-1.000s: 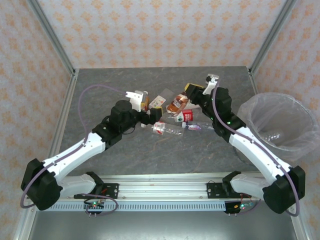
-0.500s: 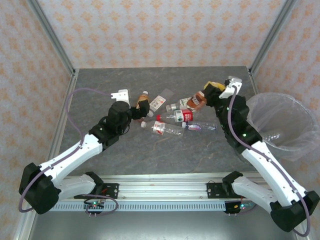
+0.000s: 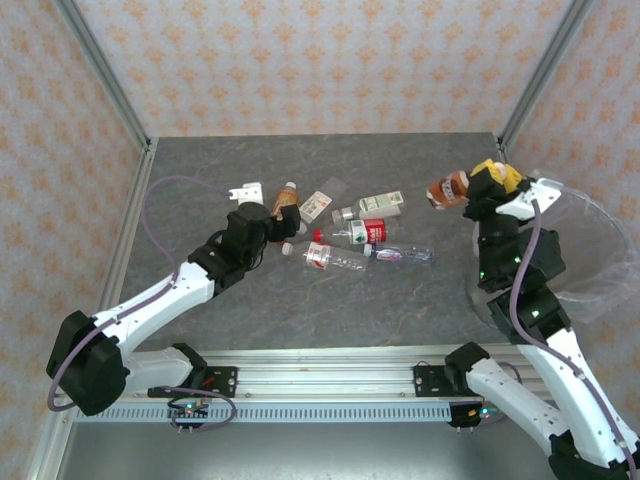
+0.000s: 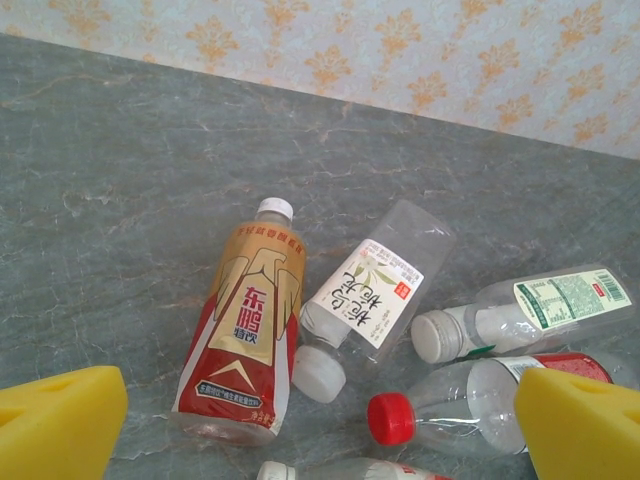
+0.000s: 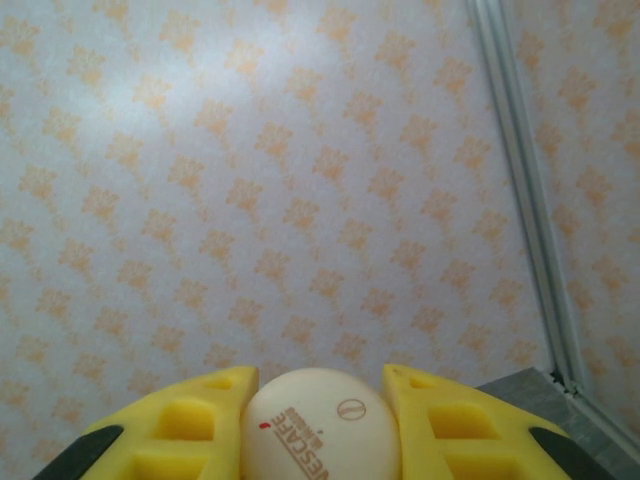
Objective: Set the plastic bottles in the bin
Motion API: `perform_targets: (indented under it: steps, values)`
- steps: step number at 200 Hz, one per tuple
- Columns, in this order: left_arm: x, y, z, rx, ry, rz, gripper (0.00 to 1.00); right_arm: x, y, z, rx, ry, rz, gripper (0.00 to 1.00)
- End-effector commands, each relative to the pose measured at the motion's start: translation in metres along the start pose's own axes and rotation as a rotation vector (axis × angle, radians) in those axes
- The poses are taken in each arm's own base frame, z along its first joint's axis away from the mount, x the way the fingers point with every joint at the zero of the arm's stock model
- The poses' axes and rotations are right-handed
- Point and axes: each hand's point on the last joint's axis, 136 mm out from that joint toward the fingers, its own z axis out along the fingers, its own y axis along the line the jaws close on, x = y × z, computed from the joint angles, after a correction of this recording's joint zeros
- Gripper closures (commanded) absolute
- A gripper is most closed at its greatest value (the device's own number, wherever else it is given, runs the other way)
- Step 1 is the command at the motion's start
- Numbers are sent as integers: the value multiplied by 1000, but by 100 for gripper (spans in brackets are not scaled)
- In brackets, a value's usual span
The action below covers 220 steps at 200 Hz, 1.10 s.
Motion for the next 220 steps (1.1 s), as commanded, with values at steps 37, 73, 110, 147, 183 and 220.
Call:
perform_targets:
  steps: [37, 73, 110, 147, 183, 220]
  values:
    - [-9, -3, -4, 35, -38, -30, 0, -55, -33, -20, 176, -130, -165, 100]
    - [-10, -4, -5, 50, -49, -21, 0, -53, -51, -22, 293, -115, -250, 100]
    - [-11, -5, -7, 54, -55, -24, 0, -46, -64, -20, 403, -110, -348, 100]
    - [-9, -5, -4, 55, -45, -21, 0, -36, -72, -15, 471, -94, -443, 100]
    - [-9, -8, -1, 57, -39, -33, 0, -22, -113, -13, 634, -65, -477, 100]
    - [-9, -7, 0, 45, -31, -38, 0, 1, -145, -12, 715, -15, -434, 99]
